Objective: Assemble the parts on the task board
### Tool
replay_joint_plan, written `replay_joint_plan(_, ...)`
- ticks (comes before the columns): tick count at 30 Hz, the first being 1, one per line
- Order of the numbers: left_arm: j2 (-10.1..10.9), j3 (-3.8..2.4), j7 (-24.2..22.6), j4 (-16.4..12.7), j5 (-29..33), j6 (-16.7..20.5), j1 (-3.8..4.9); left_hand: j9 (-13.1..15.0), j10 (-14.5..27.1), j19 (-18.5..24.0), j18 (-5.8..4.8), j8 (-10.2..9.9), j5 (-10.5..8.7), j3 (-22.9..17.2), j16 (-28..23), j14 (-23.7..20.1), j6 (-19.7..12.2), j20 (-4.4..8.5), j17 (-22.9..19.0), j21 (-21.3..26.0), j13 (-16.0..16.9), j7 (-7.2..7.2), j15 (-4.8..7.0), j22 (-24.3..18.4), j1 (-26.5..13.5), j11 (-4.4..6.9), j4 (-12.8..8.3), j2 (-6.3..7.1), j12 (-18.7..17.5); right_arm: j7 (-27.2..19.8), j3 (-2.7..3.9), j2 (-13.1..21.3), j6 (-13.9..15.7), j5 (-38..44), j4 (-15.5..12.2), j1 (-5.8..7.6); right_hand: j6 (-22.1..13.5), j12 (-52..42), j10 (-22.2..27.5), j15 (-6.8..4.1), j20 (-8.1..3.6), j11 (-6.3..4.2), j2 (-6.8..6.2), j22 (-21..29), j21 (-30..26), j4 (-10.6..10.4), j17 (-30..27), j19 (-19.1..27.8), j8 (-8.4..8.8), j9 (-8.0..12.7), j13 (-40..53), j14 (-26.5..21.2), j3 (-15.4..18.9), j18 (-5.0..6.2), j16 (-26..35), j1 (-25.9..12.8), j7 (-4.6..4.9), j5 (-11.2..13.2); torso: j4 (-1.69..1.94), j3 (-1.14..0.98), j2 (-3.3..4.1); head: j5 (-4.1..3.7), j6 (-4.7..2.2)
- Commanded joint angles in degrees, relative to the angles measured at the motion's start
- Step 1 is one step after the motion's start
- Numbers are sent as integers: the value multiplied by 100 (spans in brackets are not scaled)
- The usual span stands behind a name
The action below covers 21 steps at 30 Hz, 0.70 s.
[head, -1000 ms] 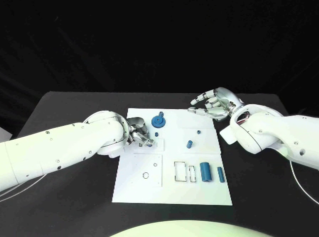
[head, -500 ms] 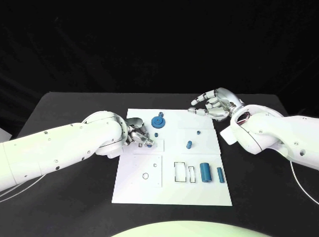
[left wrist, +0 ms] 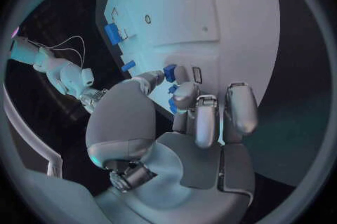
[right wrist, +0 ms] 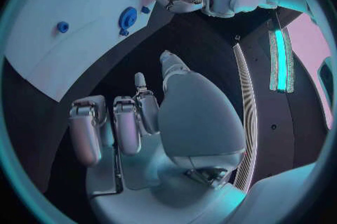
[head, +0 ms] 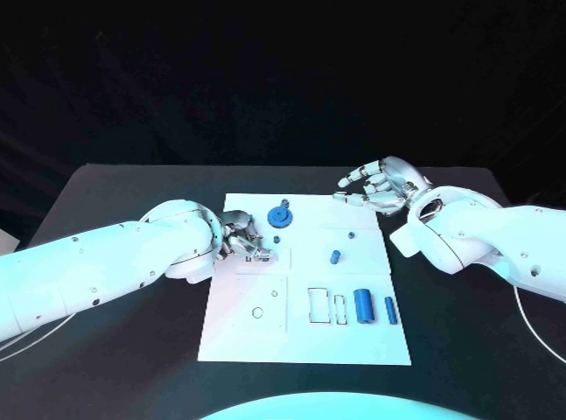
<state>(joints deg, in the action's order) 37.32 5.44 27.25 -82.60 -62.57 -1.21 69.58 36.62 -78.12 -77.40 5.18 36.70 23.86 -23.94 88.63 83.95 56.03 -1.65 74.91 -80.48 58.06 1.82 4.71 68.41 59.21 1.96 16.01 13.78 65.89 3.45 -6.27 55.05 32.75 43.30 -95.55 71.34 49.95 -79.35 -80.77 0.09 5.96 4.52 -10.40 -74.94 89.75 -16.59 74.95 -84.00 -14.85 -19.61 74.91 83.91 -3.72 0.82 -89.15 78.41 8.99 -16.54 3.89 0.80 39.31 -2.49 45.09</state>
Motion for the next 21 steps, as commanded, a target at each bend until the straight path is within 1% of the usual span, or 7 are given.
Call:
replay_joint_plan(1, 21, 2, 99, -15, -44, 39, -24, 9, 16, -17, -59, -17, -95, 62, -22, 524, 26, 10, 1226, 23, 12, 21, 19, -5, 41, -3, 67, -3, -13, -50, -1, 0, -34, 41, 0, -6, 10, 25, 30, 3, 15, -21, 46, -1506, 25, -5, 1312, -600, -24, -3, 557, 558, 37, -82, 12, -11, 5, -8, -3, 0, 2, -4, -13)
replay_joint_plan(4, 48, -24, 99, -57, -20, 67, -24, 12, 15, -21, -60, -21, -145, 112, -19, 526, 30, 9, 1230, 21, 16, 23, 17, -1, 12, -5, 76, -20, -10, -51, -1, 0, -31, 35, 1, -9, 8, 28, 33, 3, 15, -21, 46, -1506, 25, -5, 1297, -600, -23, -3, 554, 555, 42, -82, 20, -13, 5, -5, -5, -2, -1, -2, -24)
replay_joint_plan(6, 69, -61, 99, -89, 16, 84, -24, 15, 14, -25, -60, -28, -212, 169, -20, 525, 32, 7, 1227, 20, 20, 24, 17, 3, -15, -6, 76, -37, -8, -53, -1, 2, -29, 31, 2, -11, 8, 28, 33, 3, 15, -21, 46, -1506, 25, -5, 1297, -600, -23, -3, 554, 555, 42, -82, 20, -13, 5, -5, -4, -2, -1, 0, -33)
replay_joint_plan(8, 90, -114, 102, -121, 70, 91, -24, 18, 19, -22, -58, -37, -299, 235, -25, 522, 32, 6, 1217, 24, 15, 25, 16, -2, -38, -7, 77, -58, -14, -52, -1, 1, -30, 29, 4, -14, 8, 28, 33, 3, 15, -21, 46, -1506, 25, -5, 1297, -600, -23, -3, 554, 555, 42, -82, 20, -13, 5, -5, 0, -3, -3, -5, -54)
replay_joint_plan(14, 189, -324, 109, -217, 362, 48, -14, 21, 26, -16, -56, -47, -374, 298, -32, 519, 25, 5, 1205, 31, 9, 27, 15, -14, -50, -9, 75, -72, -21, -54, -2, 3, -33, 26, 18, -21, 6, 35, 39, 3, 14, -20, 45, -1506, 25, -6, 1287, -600, -22, -2, 548, 552, 46, -82, 25, -16, 5, -2, 0, -6, 1, 1, -105)
replay_joint_plan(17, 266, -409, 113, -239, 533, -19, 36, 21, 53, -4, -51, -59, -395, 323, -46, 512, 4, 5, 1181, 41, -36, 32, 15, -34, -37, -13, 72, -76, -59, -53, -2, 10, -32, 24, 25, -22, 6, 35, 39, 3, 14, -20, 45, -1506, 25, -6, 1287, -600, -22, -2, 548, 552, 46, -82, 25, -16, 5, -2, -2, -9, -1, 4, -112)
replay_joint_plan(21, 352, -494, 115, -180, 680, -102, 165, 11, 167, 48, -36, -131, -397, 379, -55, 506, -121, -8, 1164, 85, -181, 76, -5, -112, 76, -47, 64, -106, -187, -50, -2, 17, -31, 23, 29, -23, 6, 35, 39, 3, 14, -20, 45, -1506, 25, -6, 1287, -600, -22, -2, 548, 552, 46, -82, 25, -16, 5, -2, -2, -14, -1, 11, -120)
